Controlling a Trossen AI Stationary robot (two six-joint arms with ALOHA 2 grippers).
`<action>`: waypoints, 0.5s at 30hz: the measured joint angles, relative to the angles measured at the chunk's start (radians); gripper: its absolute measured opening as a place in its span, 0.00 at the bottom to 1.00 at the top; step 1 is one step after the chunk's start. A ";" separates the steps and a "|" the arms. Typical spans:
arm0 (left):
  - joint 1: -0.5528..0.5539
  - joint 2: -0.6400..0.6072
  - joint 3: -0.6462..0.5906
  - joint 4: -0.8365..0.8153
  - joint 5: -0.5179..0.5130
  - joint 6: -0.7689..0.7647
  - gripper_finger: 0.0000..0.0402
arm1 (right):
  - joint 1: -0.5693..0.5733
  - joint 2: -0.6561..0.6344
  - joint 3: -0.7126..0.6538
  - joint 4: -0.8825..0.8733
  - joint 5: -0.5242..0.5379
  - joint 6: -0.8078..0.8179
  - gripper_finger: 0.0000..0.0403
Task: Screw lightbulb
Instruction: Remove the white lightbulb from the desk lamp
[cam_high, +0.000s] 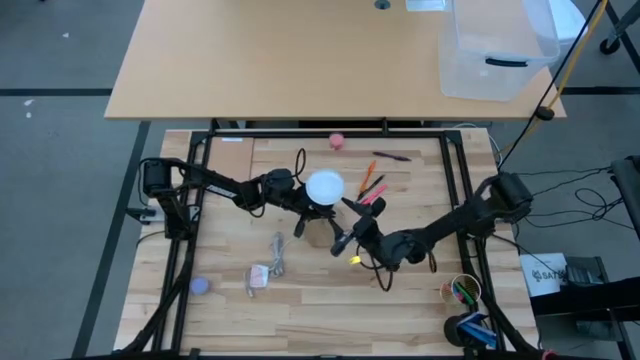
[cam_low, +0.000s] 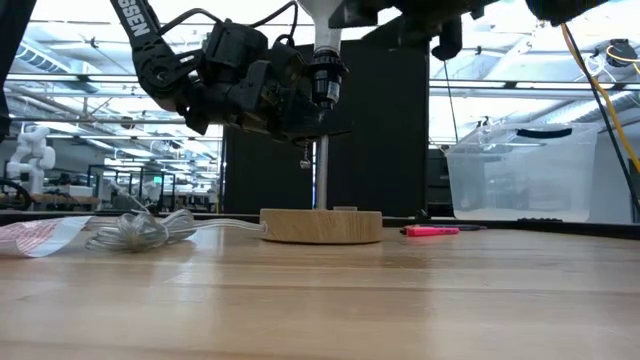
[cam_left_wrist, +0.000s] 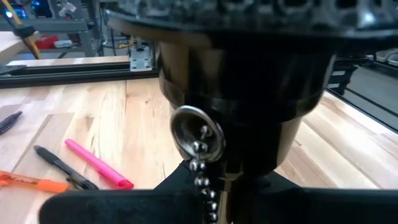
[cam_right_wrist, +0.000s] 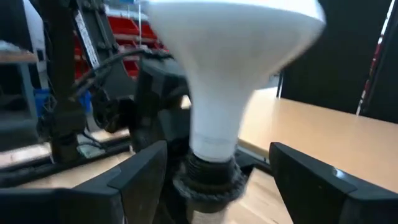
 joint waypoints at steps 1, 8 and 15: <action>0.000 0.000 0.000 0.001 -0.003 -0.003 0.07 | -0.002 0.016 0.005 0.041 0.000 -0.027 0.68; 0.000 0.001 0.000 0.007 -0.025 -0.011 0.07 | -0.050 0.093 0.123 0.065 0.012 -0.127 0.68; -0.008 0.001 0.000 0.008 -0.050 -0.013 0.07 | -0.096 0.112 0.197 0.008 0.026 -0.128 0.68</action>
